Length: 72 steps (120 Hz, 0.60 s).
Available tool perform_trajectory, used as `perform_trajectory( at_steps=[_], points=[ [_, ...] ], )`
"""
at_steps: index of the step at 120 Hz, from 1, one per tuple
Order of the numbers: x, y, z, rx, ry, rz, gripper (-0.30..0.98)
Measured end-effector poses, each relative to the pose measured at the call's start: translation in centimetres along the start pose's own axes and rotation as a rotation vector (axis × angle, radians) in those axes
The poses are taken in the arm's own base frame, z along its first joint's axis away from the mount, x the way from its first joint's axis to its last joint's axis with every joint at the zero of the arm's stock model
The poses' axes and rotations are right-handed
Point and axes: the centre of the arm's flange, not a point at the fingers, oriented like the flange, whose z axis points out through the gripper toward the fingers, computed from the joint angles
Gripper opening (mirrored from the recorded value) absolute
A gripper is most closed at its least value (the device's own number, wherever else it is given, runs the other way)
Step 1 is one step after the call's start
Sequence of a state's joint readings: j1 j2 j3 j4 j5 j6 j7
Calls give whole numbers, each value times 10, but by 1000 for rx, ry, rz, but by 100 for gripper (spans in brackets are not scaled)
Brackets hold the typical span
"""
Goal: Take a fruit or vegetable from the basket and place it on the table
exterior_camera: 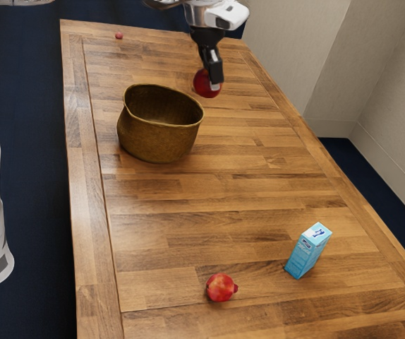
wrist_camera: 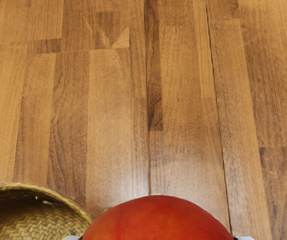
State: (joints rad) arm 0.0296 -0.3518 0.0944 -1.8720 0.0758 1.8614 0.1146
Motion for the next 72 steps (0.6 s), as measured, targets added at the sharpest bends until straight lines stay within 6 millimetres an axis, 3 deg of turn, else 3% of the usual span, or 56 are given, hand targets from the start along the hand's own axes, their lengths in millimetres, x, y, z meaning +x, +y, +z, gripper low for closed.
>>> perform_trajectory(
  at_steps=[7, 17, 33, 50, 59, 72],
  points=[
    [17, 46, -9, -25, 1, 75, 24],
    [26, 101, -17, -58, -5, 164, 23],
    [26, 156, -9, -90, -44, 258, 23],
    [26, 170, -2, -102, -70, 284, 22],
    [26, 171, -1, -106, -76, 289, 41],
    [25, 171, 0, -112, -83, 294, 56]
  ],
)
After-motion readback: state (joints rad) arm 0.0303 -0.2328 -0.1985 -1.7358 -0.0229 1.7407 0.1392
